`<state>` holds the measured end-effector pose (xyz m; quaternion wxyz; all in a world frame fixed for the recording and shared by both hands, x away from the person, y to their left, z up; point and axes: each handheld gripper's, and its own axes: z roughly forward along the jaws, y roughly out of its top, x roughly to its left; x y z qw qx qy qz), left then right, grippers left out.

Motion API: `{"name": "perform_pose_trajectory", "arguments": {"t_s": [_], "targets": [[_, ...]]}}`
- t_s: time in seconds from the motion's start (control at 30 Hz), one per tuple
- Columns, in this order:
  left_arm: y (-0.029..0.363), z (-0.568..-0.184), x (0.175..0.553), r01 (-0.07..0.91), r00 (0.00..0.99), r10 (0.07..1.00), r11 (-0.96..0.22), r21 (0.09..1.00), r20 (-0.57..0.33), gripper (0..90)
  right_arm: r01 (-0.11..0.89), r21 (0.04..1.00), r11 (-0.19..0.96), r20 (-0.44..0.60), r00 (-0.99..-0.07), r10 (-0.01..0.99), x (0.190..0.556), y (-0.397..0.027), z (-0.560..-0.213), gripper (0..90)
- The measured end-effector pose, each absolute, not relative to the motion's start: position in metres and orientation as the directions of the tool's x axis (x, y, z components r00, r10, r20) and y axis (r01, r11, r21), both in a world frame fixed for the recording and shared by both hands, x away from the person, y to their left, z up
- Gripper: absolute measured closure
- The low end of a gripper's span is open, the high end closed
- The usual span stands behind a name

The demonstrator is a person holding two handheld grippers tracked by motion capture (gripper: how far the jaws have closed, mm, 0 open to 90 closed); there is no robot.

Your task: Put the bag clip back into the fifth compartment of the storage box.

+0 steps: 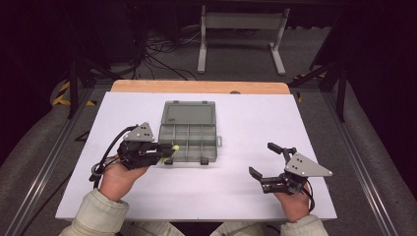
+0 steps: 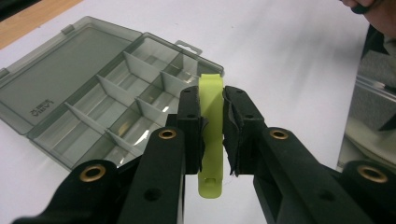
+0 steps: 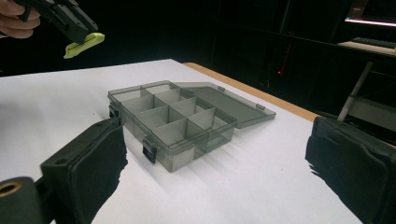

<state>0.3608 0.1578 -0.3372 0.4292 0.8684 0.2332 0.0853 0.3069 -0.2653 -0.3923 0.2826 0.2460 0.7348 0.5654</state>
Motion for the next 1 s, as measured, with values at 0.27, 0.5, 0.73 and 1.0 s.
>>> {"name": "perform_pose_trajectory", "arguments": {"t_s": [0.27,0.5,0.73,1.0], "targets": [[0.163,-0.341,0.368,0.386,0.825,0.559,-0.454,0.803,-0.080,77.8,0.037,0.970,0.242,-0.142,-0.721,0.679,0.307,-0.265,-0.392,4.6],[0.162,-0.344,0.374,0.419,0.788,0.609,-0.426,0.802,-0.089,77.8,0.035,0.971,0.236,-0.139,-0.722,0.678,0.307,-0.265,-0.392,4.7],[0.161,-0.348,0.380,0.458,0.736,0.670,-0.391,0.798,-0.094,77.8,0.036,0.971,0.238,-0.140,-0.722,0.678,0.307,-0.265,-0.392,4.7],[0.162,-0.352,0.386,0.487,0.688,0.719,-0.361,0.795,-0.095,77.8,0.035,0.970,0.239,-0.141,-0.722,0.678,0.307,-0.265,-0.392,4.6]]}}
